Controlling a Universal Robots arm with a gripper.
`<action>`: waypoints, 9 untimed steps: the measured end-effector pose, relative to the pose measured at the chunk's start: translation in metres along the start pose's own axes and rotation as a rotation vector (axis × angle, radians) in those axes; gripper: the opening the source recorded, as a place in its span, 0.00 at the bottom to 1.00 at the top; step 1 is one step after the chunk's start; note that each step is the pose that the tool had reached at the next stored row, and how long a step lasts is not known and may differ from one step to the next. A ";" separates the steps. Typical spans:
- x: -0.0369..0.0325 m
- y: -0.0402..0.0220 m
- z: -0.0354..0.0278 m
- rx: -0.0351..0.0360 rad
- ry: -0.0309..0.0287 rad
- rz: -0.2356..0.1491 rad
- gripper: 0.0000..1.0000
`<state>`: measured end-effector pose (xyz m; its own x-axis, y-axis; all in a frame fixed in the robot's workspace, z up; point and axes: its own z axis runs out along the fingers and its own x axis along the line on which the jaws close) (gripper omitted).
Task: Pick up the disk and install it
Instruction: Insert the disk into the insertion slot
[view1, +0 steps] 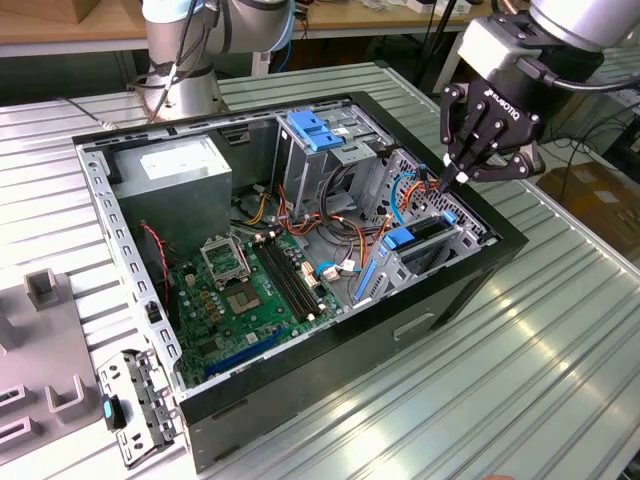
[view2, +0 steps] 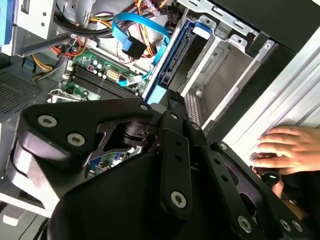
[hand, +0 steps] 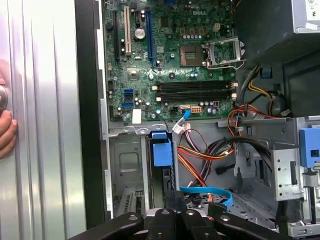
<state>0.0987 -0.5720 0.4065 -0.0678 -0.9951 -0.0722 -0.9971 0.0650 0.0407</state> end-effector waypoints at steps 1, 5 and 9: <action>-0.0068 0.0003 0.0031 0.0065 0.0163 -0.004 0.11; -0.0054 0.0001 0.0096 0.0033 0.0187 -0.064 0.11; 0.0010 -0.0006 0.0157 0.0020 0.0191 -0.083 0.11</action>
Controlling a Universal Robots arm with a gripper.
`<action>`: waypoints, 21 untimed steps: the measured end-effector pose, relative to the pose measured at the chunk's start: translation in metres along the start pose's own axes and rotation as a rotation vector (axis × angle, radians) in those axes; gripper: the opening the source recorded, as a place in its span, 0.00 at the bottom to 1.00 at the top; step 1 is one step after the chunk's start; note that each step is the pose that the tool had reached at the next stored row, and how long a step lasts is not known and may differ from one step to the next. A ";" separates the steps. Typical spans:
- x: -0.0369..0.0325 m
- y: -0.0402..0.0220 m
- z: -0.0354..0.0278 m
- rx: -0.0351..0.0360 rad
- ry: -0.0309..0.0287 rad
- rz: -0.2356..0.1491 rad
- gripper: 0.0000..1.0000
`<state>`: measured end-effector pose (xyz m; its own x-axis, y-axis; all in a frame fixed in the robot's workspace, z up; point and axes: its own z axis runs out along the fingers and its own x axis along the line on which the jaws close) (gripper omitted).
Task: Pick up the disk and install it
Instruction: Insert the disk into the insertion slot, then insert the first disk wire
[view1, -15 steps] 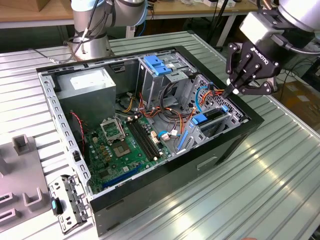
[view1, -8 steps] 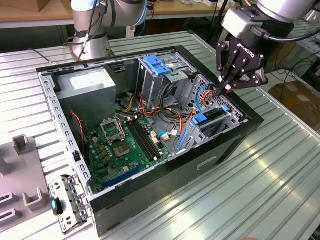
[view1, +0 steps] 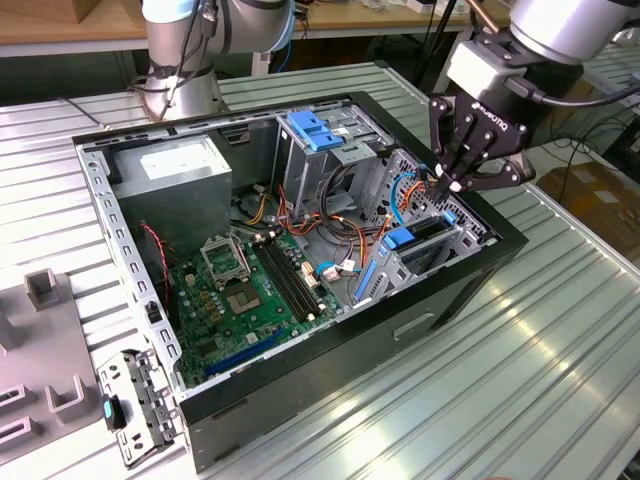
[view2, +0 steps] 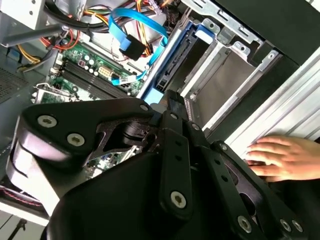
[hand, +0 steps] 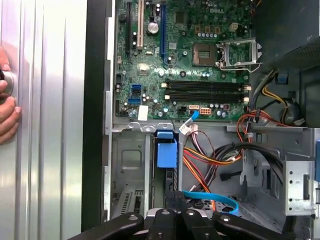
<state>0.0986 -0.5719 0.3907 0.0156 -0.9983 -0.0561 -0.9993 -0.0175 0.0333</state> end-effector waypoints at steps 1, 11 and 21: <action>0.0007 -0.0001 0.0017 -0.0001 0.0003 -0.002 0.11; 0.0014 -0.0003 0.0084 -0.0003 -0.0003 -0.005 0.11; 0.0012 -0.0043 0.0086 -0.0005 -0.0004 -0.007 0.11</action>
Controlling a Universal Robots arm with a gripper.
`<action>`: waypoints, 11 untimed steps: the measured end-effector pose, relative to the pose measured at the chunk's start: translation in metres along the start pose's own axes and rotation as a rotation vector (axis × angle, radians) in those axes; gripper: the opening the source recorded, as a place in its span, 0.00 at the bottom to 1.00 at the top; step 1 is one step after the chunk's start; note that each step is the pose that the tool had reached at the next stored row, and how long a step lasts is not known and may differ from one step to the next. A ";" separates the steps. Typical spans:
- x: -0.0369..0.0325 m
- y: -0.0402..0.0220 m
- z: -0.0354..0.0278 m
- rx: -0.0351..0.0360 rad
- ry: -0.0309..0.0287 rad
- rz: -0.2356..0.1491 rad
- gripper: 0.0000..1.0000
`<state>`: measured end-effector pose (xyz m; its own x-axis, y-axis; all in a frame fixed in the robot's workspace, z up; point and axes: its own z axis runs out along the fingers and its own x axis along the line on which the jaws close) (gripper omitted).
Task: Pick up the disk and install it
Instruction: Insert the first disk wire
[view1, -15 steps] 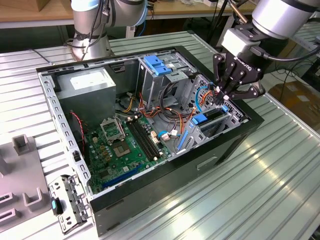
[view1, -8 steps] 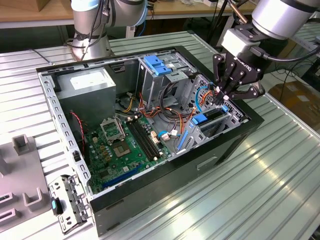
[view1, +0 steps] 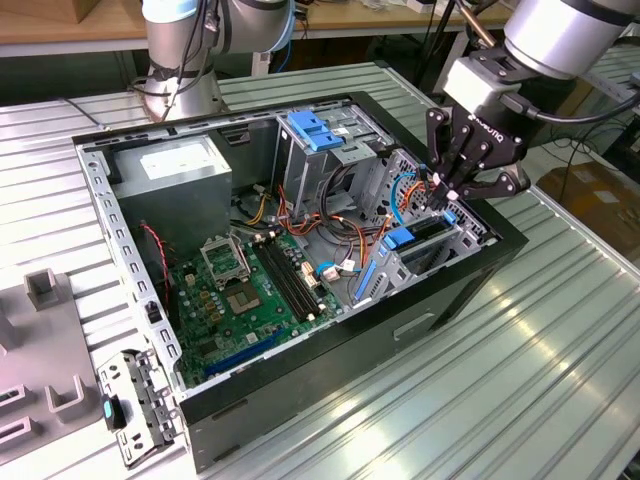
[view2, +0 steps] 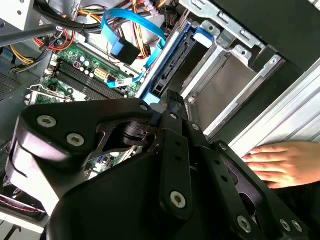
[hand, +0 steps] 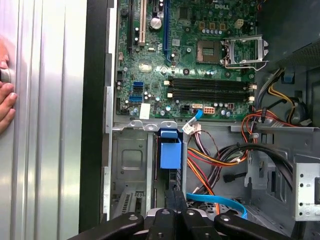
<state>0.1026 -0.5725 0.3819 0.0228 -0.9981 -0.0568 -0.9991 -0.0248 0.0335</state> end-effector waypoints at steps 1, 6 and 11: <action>-0.0001 -0.0022 -0.0001 -0.0001 0.0001 -0.001 0.11; -0.0005 -0.0152 -0.0005 -0.0008 0.0004 -0.011 0.11; -0.0004 -0.0178 -0.0006 -0.0048 0.0029 -0.082 0.11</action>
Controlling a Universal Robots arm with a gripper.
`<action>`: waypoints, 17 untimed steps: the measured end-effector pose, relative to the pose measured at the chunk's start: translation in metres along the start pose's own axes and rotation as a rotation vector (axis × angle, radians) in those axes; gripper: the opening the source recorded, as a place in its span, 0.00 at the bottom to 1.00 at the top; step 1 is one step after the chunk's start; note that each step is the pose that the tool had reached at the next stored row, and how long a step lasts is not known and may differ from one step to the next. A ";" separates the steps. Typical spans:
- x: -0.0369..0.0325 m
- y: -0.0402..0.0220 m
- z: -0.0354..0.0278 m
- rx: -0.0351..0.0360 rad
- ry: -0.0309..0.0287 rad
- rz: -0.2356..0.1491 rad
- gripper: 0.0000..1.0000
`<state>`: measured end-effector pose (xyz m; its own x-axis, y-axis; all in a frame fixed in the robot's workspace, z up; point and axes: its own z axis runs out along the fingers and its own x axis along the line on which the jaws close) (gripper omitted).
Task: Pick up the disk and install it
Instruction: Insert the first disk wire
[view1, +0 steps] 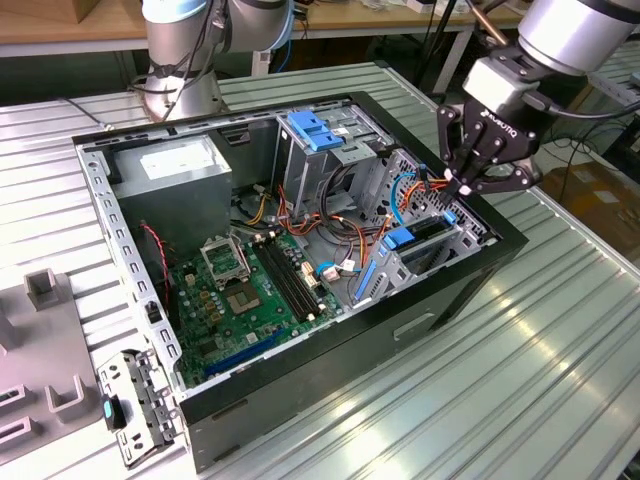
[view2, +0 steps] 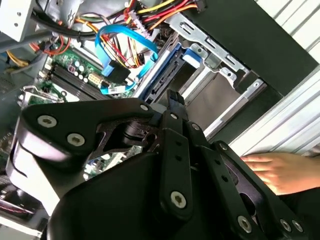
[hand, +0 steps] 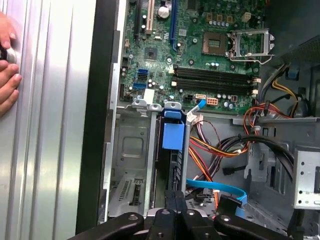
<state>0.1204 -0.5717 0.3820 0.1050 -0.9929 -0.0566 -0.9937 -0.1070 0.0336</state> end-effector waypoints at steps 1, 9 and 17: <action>0.0000 -0.0001 0.0000 -0.0010 0.0005 -0.017 0.11; -0.0009 -0.0001 -0.0047 -0.0058 0.0034 -0.103 0.11; -0.0010 -0.0002 -0.0064 -0.0080 0.0053 -0.137 0.11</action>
<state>0.1208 -0.5710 0.3884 0.2404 -0.9691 -0.0560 -0.9696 -0.2424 0.0338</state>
